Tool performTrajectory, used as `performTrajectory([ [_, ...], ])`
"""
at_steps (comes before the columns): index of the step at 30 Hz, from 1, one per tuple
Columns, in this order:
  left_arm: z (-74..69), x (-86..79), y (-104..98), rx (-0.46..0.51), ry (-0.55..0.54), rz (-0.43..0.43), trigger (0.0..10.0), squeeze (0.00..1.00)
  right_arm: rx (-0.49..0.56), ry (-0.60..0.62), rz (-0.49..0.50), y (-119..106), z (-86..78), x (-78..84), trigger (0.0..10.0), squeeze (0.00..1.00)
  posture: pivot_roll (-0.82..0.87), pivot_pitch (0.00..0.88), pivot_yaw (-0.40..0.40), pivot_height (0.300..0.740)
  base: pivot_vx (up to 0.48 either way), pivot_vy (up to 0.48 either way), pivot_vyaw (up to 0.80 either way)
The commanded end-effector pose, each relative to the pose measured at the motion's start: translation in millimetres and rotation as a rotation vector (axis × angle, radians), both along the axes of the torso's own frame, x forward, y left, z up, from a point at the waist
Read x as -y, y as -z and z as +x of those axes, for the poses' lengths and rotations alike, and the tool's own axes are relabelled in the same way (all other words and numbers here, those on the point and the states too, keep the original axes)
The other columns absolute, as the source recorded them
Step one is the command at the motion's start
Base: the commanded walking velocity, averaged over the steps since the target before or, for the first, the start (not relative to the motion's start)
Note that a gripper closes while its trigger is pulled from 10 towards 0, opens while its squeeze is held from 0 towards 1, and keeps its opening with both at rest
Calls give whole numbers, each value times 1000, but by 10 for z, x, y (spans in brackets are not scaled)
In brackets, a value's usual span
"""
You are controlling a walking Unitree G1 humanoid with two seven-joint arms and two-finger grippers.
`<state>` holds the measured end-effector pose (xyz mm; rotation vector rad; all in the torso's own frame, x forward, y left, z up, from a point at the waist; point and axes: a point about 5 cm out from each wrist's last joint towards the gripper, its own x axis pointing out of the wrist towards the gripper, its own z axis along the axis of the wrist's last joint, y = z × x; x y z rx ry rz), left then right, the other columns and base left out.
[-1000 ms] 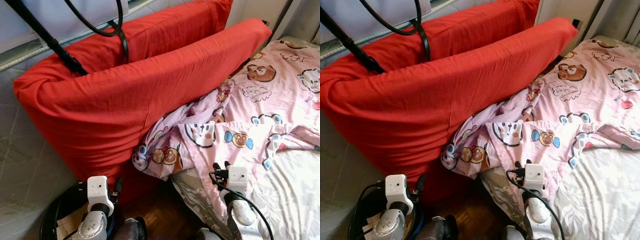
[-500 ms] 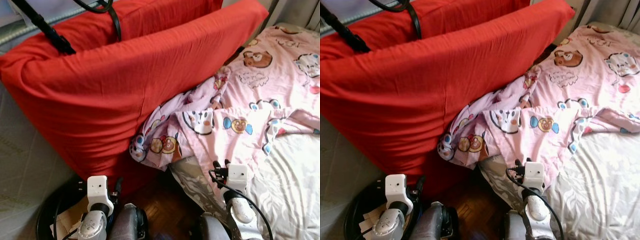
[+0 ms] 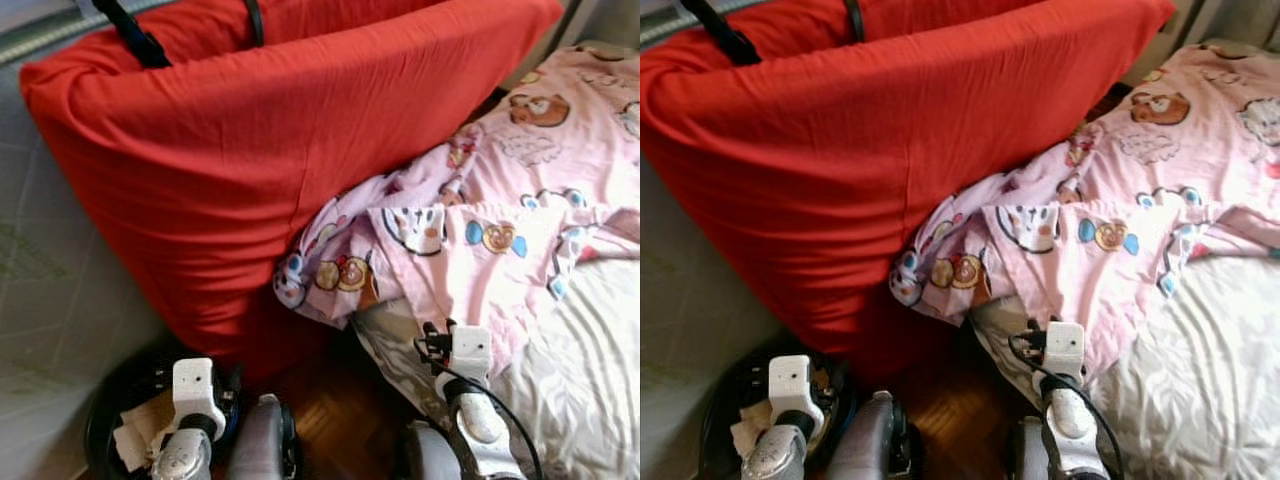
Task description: Clean up the room
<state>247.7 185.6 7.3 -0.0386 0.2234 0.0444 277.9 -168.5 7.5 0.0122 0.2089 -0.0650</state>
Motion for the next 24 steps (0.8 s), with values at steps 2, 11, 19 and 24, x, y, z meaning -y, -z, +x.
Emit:
performTrajectory([
  [2, -57, -15, 57, -35, -6, 0, 10000, 0, -18, 13, 6, 47, -45, 6, 10000, 0, -63, 234, 58, 627, 0, 0, 0],
  [11, -65, -20, 60, -41, -6, 4, 10000, 0, -11, 24, 10, 38, -36, 8, 10000, 0, -59, 236, 60, 627, 0, 0, 0],
  [19, -65, -24, 61, -46, -3, 7, 10000, 0, -6, 28, 14, 23, -19, 3, 10000, 0, -57, 237, 62, 627, 0, 0, 0],
  [24, -65, -27, 63, -50, -1, 9, 10000, 0, -37, 36, 2, 42, -4, 7, 10000, 0, -55, 237, 63, 612, 0, 0, 0],
])
